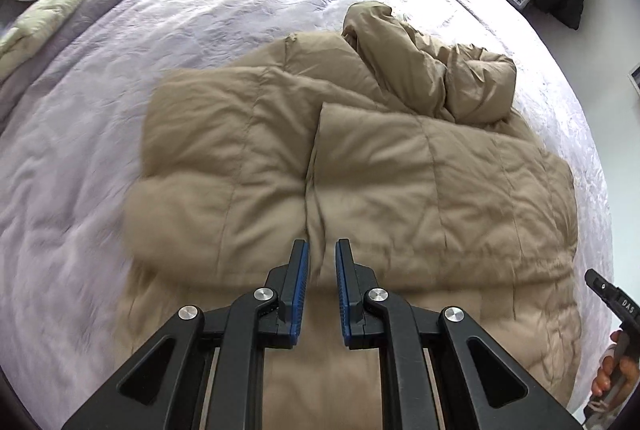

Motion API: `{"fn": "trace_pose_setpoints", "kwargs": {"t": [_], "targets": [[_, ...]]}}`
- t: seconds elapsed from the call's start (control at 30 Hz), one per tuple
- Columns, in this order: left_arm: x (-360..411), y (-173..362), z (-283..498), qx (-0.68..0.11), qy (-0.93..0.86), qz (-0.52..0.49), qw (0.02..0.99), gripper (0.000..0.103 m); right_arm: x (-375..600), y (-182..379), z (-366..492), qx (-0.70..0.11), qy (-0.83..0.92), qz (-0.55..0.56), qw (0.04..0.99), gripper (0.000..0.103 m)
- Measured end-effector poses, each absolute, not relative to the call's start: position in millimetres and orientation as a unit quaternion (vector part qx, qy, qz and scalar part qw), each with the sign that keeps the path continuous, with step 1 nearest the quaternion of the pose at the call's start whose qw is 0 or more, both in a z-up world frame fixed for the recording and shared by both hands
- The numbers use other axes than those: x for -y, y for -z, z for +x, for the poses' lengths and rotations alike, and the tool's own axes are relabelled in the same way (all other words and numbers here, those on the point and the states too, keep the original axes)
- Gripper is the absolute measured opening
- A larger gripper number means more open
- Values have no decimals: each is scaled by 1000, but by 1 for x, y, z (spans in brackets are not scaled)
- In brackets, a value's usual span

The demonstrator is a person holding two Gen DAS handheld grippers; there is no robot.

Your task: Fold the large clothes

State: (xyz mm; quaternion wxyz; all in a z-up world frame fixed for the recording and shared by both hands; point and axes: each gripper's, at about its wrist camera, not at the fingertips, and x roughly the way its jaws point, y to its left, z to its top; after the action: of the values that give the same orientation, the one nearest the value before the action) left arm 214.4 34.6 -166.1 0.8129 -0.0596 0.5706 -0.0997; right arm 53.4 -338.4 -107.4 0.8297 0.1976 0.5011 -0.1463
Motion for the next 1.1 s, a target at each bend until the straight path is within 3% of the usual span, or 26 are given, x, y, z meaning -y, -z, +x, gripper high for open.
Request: {"fn": "trace_pose_setpoints", "kwargs": {"t": [0.07, 0.1, 0.13, 0.17, 0.2, 0.53, 0.6, 0.63, 1.1], "targets": [[-33, 159, 197, -563, 85, -55, 820, 16, 336, 106, 47, -506, 136, 208, 826, 41], [-32, 156, 189, -561, 81, -51, 822, 28, 335, 106, 45, -509, 133, 210, 824, 41], [-34, 153, 182, -560, 77, -50, 823, 68, 333, 105, 41, -511, 130, 211, 823, 42], [-33, 151, 175, -557, 68, -52, 826, 85, 330, 105, 38, -513, 127, 212, 822, 42], [-34, 149, 170, -551, 63, -54, 830, 95, 329, 105, 35, -516, 123, 214, 820, 42], [-21, 145, 124, -559, 38, -40, 828, 97, 320, 103, 14, -527, 91, 218, 817, 58], [-22, 146, 118, -562, 36, -38, 826, 97, 317, 101, 10, -524, 84, 220, 819, 73], [-23, 146, 115, -564, 35, -37, 824, 97, 315, 99, 7, -520, 84, 217, 822, 86], [-51, 142, 78, -566, 36, -16, 823, 97, 275, 81, -27, -482, 95, 204, 847, 89]]}}
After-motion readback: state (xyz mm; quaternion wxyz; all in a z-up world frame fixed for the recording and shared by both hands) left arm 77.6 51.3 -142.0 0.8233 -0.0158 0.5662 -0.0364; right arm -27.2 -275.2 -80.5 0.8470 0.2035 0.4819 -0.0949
